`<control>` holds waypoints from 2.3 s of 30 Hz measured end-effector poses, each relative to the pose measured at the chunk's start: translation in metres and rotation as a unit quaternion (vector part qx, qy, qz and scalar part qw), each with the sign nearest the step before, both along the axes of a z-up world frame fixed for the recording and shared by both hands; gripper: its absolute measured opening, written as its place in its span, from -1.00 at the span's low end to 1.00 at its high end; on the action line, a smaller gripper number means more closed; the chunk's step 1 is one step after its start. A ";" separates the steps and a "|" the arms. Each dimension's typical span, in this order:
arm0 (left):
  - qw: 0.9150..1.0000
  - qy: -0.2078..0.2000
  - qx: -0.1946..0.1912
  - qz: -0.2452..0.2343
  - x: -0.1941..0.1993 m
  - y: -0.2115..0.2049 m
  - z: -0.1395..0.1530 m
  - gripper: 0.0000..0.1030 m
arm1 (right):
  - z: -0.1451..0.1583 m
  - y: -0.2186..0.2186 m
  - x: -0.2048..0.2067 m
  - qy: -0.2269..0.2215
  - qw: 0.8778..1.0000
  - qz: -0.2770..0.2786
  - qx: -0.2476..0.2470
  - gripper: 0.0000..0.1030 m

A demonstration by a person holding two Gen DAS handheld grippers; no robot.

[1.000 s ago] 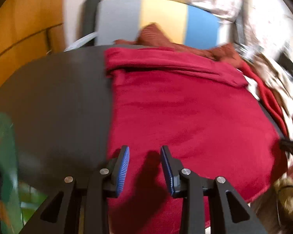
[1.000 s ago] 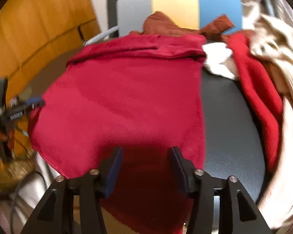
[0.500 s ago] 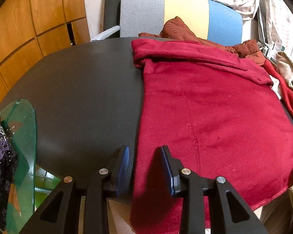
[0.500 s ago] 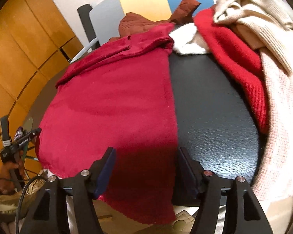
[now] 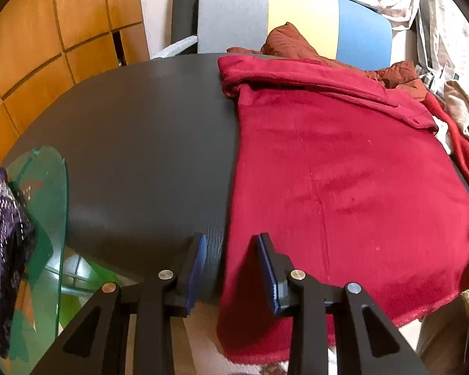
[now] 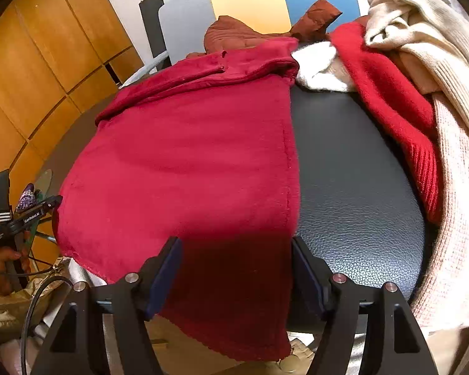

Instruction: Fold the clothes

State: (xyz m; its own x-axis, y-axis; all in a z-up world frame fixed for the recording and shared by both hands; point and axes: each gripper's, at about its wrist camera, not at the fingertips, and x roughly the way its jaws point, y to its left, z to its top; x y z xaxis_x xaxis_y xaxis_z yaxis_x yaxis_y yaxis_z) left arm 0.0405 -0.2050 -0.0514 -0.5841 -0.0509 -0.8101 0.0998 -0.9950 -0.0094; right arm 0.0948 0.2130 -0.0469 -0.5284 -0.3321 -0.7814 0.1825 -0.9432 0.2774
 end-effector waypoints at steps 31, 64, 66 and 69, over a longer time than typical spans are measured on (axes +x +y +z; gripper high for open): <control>0.965 0.030 0.221 -0.140 0.033 -0.015 0.034 -0.88 | 0.016 0.011 -0.004 -0.018 0.997 0.023 -0.074 -0.82; 0.865 0.084 0.494 -0.023 -0.107 -0.099 0.059 -0.88 | 0.037 0.059 -0.141 -0.061 0.888 -0.070 -0.450 -0.84; 0.873 0.069 0.483 -0.003 -0.129 -0.097 0.041 -0.88 | 0.017 0.062 -0.170 -0.086 0.886 -0.101 -0.445 -0.84; 0.881 0.049 0.470 0.017 -0.153 -0.091 0.015 -0.87 | -0.016 0.061 -0.197 -0.123 0.888 -0.137 -0.421 -0.83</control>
